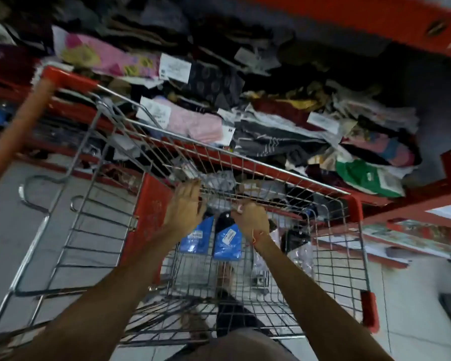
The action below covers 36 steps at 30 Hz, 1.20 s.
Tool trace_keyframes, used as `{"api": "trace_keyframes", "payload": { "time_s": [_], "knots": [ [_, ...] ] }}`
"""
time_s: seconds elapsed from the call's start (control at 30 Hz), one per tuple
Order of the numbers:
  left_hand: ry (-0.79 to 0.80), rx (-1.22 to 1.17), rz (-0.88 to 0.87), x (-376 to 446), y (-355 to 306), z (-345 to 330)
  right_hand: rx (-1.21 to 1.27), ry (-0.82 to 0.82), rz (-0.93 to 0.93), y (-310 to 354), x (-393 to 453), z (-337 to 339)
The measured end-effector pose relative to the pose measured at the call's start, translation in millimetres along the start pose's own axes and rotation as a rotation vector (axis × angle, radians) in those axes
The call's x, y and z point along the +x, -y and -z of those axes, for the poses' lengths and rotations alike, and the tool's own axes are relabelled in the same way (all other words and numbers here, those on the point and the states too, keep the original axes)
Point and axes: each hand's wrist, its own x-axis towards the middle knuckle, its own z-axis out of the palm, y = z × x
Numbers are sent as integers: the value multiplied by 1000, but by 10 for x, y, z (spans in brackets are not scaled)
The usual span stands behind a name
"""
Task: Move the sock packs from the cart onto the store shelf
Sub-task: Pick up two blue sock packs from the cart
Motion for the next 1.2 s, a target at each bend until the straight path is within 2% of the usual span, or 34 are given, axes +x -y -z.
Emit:
{"api": "trace_keyframes", "payload": {
  "time_s": [0.1,0.2,0.27,0.33,0.37,0.43,0.47,0.5,0.57,0.63,0.8,0.97,1.07,1.2],
  "knots": [
    [131,-86,166,-46,156,-502,81,204,-182,-341,193,-231],
    [244,-113,284,-110,263,-958,219,297,-376,-745,350,-525],
    [230,-161,333,-55,314,-1183,140,289,-355,-713,585,-713],
    [228,-198,374,-27,383,-1379,-71,212,-193,-754,879,-894],
    [228,-209,386,-29,404,-1436,-142,216,-180,-756,903,-907],
    [244,-219,418,11,472,-1593,-145,324,-322,-886,990,-967],
    [264,-219,438,23,494,-1653,-280,375,-249,-932,956,-991],
    [280,-226,464,24,493,-1673,-291,401,-248,-946,947,-1007],
    [284,-251,520,50,489,-1721,-228,266,-253,-1043,1069,-1087],
    [272,-276,597,87,469,-1742,-246,187,-72,-884,1161,-1143],
    [289,-253,688,106,447,-1702,-275,209,-19,-940,1256,-1102],
    [228,-290,767,-80,372,-1674,-339,234,7,-980,1313,-1122],
    [254,-230,759,-175,304,-1686,-371,204,-19,-962,1315,-1216],
    [256,-262,748,-198,340,-1647,-332,172,-68,-930,1330,-1228]
  ]
}}
